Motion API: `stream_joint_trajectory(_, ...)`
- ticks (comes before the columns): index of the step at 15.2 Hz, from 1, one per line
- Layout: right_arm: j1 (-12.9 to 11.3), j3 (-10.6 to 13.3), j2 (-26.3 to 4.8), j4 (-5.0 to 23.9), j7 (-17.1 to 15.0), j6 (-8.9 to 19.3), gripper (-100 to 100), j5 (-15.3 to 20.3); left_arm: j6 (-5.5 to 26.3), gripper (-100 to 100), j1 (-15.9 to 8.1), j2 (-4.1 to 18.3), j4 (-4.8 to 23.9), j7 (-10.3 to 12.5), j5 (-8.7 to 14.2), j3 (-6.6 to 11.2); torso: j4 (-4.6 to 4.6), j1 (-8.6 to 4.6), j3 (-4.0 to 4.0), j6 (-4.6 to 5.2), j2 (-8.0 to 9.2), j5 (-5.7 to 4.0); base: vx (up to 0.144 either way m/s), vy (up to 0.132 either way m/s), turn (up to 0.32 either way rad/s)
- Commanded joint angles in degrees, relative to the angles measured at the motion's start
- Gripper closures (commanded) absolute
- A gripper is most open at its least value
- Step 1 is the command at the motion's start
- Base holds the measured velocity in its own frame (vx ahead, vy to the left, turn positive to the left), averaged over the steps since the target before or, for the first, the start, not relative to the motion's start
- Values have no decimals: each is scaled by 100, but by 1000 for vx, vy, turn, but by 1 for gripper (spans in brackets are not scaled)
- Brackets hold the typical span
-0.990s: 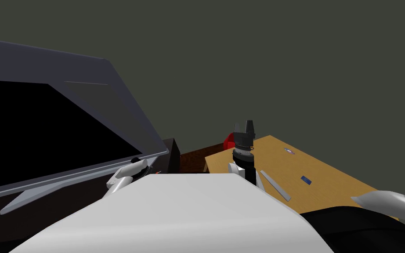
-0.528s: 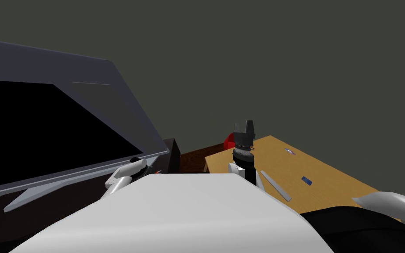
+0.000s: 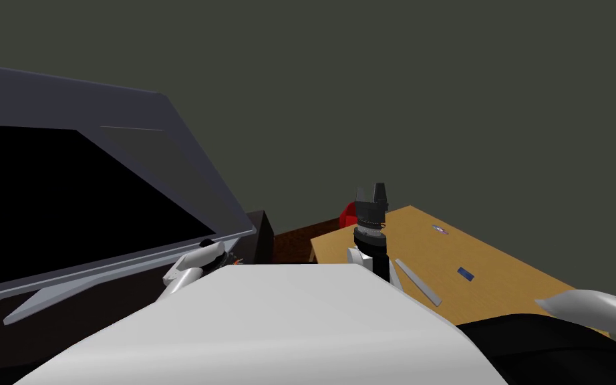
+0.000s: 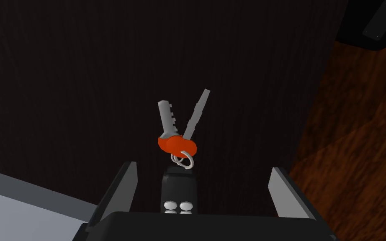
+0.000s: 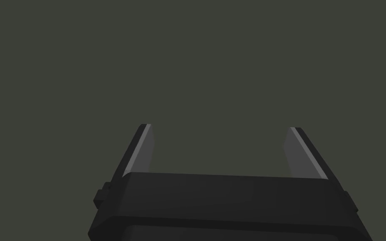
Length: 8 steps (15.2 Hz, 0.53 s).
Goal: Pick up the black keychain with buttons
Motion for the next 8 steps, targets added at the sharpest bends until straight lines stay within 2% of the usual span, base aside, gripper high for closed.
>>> stream_joint_trajectory(1,0,0,0,0,0,0,0,0,-190,-100,-11,-58,138,22,-45,-53,0,0,0,0,0,0,1,32,-5)
stream_joint_trajectory(2,0,0,0,0,0,0,0,0,-286,-100,-23,-86,221,32,-68,-82,0,3,0,0,0,1,0,37,-5)
stream_joint_trajectory(3,0,0,0,0,0,0,0,0,-174,-100,-22,-46,157,10,-37,-47,0,6,0,0,0,2,0,23,-5)
stream_joint_trajectory(4,0,0,0,0,0,0,0,0,-45,100,7,-16,12,7,-11,-11,0,4,0,0,0,1,0,0,0)
stream_joint_trajectory(7,0,0,0,0,0,0,0,0,149,100,31,39,-155,-13,35,46,-3,-17,2,-4,6,-5,-2,-26,15)
stream_joint_trajectory(8,0,0,1,0,0,0,0,0,63,100,21,12,-85,4,14,21,0,-23,2,0,5,-7,-5,-22,6)
